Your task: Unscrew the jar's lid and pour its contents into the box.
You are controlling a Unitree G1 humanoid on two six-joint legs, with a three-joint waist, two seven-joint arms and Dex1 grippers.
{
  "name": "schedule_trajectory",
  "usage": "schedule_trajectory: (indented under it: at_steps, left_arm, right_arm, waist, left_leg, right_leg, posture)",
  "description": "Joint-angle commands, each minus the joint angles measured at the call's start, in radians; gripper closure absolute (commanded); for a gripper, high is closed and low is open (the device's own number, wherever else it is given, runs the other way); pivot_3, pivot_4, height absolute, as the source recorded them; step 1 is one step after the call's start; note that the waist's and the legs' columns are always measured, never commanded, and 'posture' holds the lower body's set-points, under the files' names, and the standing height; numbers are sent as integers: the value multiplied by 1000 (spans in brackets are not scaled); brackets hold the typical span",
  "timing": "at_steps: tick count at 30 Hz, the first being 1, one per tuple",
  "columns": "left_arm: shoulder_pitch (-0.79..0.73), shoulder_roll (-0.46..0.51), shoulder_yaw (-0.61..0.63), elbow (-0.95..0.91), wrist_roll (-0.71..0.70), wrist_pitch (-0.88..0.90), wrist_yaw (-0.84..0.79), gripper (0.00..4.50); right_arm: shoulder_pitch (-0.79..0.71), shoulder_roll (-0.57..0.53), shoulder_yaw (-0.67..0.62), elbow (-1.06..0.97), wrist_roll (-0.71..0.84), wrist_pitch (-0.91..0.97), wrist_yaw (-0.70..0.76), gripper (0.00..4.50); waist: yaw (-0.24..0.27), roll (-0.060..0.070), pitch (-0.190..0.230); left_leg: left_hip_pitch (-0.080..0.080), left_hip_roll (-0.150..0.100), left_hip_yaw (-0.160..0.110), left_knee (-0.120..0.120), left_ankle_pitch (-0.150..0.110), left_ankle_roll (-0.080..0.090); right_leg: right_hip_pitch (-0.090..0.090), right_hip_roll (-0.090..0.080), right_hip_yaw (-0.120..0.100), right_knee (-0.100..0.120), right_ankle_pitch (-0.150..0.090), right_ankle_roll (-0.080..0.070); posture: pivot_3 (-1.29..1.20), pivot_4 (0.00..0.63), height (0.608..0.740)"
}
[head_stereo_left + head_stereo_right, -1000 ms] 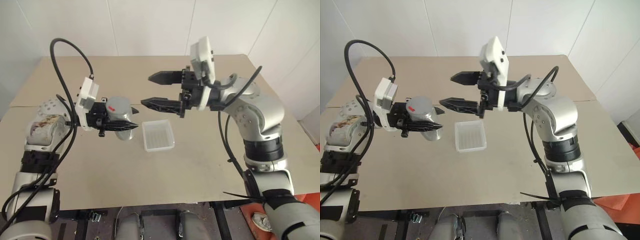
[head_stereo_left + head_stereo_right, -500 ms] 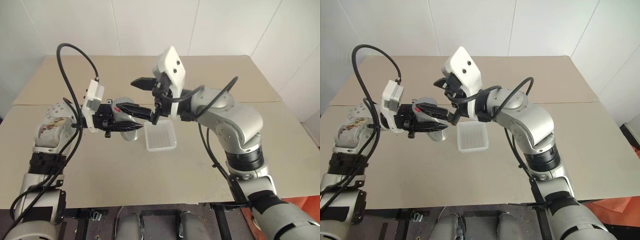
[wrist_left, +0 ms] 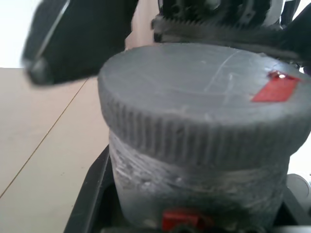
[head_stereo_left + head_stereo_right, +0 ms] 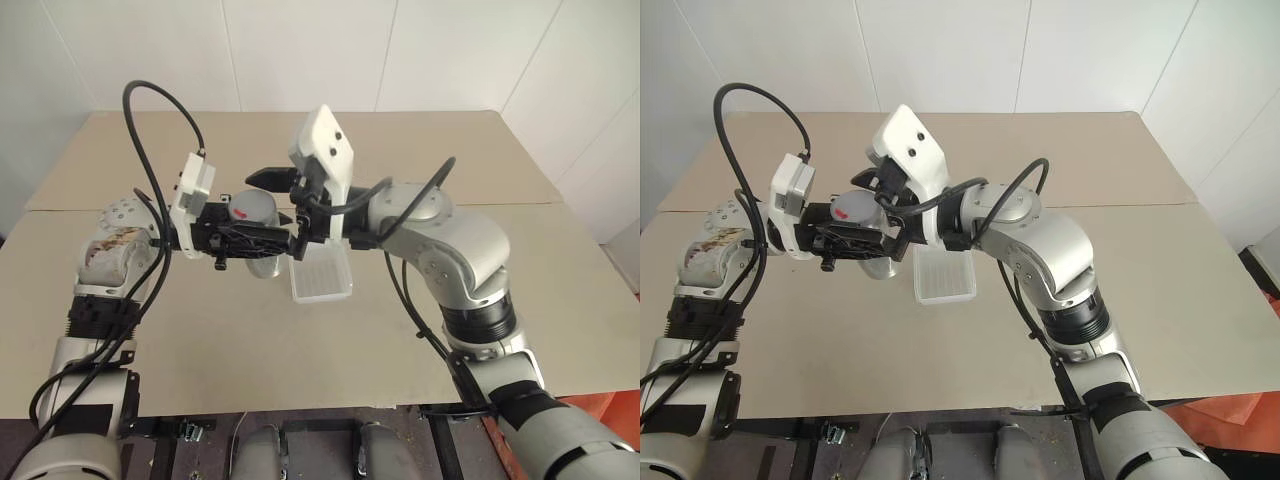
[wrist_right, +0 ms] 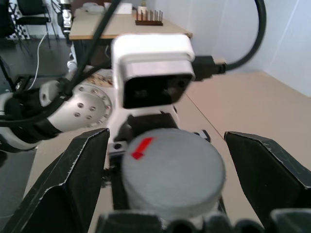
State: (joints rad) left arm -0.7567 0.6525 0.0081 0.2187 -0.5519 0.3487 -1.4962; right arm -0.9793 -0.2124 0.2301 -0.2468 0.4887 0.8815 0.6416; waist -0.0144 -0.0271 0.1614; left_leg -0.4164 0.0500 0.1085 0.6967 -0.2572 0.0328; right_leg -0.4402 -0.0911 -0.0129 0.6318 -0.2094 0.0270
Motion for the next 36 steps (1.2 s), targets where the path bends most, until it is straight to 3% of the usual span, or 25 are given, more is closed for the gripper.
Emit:
schedule_trajectory:
  at_steps: [1, 12, 19, 25, 36]
  left_arm:
    - [-7, 4, 20, -28, -18, 2, -8, 2556]
    - [11, 32, 42, -64, -36, 22, -23, 2556]
    - [23, 81, 80, -86, -75, 61, -49, 2556]
    - [51, 115, 106, -111, -97, 73, -56, 2556]
    - [46, 72, 80, -69, -62, 37, -23, 2556]
  right_arm:
    - [-42, 13, -11, 9, -9, -33, 0, 34]
    - [-60, -4, -49, 128, -15, -127, 82, 34]
    - [-11, -122, -80, 250, -40, -279, 234, 34]
    - [-8, -189, -133, 302, -28, -324, 278, 34]
    - [41, -156, -152, 67, 120, -201, 291, 34]
  waist:
    - [0, 0, 0]
    - [0, 0, 0]
    - [0, 0, 0]
    - [2, 0, 0]
    - [-1, 0, 0]
  left_leg:
    - [0, 0, 0, 0, 0, 0]
    - [0, 0, 0, 0, 0, 0]
    - [0, 0, 0, 0, 0, 0]
    - [0, 0, 0, 0, 0, 0]
    - [0, 1, 0, 0, 0, 0]
  right_leg:
    - [0, 0, 0, 0, 0, 0]
    - [0, 0, 0, 0, 0, 0]
    - [0, 0, 0, 0, 0, 0]
    - [0, 0, 0, -1, 0, 0]
    - [0, 0, 1, -1, 0, 0]
  posture:
    - [0, 150, 740]
    - [0, 150, 740]
    - [0, 150, 740]
    - [0, 150, 740]
    - [0, 150, 740]
